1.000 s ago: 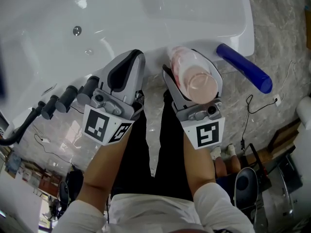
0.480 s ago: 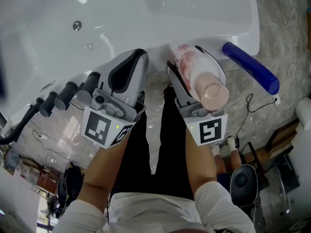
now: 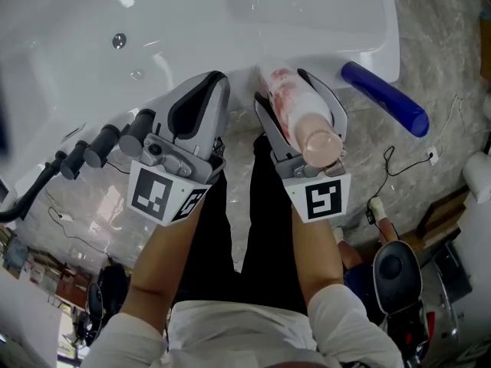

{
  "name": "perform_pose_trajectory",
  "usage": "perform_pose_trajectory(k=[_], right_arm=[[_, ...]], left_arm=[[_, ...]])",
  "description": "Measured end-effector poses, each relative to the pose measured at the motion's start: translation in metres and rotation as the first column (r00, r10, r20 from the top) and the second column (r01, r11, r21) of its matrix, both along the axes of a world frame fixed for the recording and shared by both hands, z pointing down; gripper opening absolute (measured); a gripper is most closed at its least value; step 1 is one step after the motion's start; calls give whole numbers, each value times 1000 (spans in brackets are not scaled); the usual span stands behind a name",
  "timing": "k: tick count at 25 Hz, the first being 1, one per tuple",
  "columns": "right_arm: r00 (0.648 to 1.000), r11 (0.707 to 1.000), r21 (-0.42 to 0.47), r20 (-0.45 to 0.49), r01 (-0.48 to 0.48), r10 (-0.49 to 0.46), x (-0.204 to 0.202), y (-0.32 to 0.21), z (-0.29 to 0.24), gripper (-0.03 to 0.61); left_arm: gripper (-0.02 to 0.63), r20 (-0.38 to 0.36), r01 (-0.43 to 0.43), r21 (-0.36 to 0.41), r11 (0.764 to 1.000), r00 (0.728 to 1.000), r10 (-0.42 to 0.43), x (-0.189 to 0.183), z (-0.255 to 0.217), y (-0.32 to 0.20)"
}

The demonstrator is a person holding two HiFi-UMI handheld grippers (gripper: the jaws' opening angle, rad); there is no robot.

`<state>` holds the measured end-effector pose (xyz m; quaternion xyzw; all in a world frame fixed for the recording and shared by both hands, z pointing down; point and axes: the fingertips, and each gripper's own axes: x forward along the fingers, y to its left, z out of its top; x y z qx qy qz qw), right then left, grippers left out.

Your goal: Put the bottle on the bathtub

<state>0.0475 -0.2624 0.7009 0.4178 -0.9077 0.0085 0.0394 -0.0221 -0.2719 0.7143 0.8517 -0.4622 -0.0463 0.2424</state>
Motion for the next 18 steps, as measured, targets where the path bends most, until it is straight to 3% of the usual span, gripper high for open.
perform_pose_trajectory(k=[3,7,12,18], right_arm=[[1000,1000,-25,-31,2,-3,0,0,1,227],[1000,991,-137,-4,3,-3,8,11,2,227],[999,945,-325,-15,-36,33,29,32,7,227],[997,926,-369,-10,-80,81,41,42,-70,227]], left_arm=[[25,0,4,6,1000,1000,-4,2,-6,0],[25,1,25,9,1000,1000,-25,-3,-26,-2],[25,4,33,54,998,999,-33,-5,-76,-5],[25,-18,39,88,995,999,-38,-10,-169,7]])
